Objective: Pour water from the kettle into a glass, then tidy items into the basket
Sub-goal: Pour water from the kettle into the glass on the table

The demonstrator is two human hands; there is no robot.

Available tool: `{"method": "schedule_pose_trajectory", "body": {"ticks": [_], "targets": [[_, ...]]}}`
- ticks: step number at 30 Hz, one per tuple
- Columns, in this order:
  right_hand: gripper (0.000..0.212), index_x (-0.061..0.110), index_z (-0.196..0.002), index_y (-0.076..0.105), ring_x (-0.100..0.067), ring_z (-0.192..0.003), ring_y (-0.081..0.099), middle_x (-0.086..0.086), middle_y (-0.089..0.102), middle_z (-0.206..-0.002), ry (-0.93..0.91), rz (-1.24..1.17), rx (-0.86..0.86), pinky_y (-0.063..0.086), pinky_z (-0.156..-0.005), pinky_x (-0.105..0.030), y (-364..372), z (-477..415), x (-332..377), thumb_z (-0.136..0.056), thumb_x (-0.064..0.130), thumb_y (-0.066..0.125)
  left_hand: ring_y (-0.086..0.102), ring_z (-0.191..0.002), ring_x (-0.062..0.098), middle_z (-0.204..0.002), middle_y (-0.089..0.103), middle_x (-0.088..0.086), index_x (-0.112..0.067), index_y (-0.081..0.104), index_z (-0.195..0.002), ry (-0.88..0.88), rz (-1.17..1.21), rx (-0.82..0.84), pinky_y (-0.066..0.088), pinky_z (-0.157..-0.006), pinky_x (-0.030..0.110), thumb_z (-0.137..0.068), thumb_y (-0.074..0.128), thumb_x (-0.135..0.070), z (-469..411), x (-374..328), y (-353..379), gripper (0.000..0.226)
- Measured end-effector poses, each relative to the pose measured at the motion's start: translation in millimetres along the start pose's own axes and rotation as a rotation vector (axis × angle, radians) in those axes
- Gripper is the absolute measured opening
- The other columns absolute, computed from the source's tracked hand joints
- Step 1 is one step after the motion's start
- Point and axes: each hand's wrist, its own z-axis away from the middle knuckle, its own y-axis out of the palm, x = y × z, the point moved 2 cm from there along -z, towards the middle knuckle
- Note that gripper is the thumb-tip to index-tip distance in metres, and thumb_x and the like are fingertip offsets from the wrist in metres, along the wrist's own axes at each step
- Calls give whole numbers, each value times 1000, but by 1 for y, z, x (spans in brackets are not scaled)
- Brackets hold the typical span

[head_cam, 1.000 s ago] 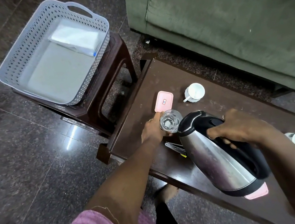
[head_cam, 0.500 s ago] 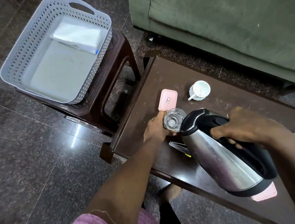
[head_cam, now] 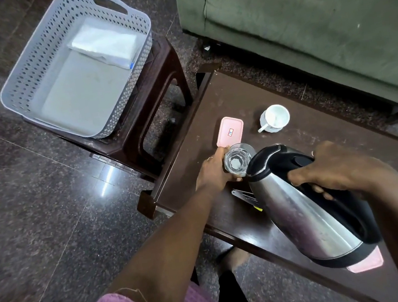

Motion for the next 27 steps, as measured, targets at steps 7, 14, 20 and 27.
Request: {"method": "schedule_pose_trajectory", "body": {"ticks": [7,14,20,27], "targets": [[26,9,-46,53,-19,-31,46,-5,53,-38,9,-13,5,42,-43,-22,-3,1,0,-64,20,68,54,-112,27,-118,64,4,-28,43,-123,5,-3,1,43,-88,34,-58,84,-20,-1,1,1,77],[28,9,-45,52,-18,-29,45,-5,52,-38,13,-17,14,40,-39,-19,-5,4,2,-66,19,68,55,-111,27,-116,65,4,-26,44,-120,9,19,-10,41,-85,31,-58,84,-18,0,0,2,74],[28,8,-46,53,-17,-29,45,-4,52,-37,20,7,15,38,-38,-18,-5,6,5,-66,21,68,54,-111,29,-116,65,6,-23,44,-121,23,14,-8,42,-87,33,-60,84,-17,1,-1,1,72],[27,8,-48,54,-16,-28,47,-2,53,-36,28,35,13,38,-36,-14,-5,7,10,-66,23,68,56,-111,30,-115,66,9,-21,45,-121,23,8,-9,43,-88,36,-62,83,-18,3,-2,0,70]]}}
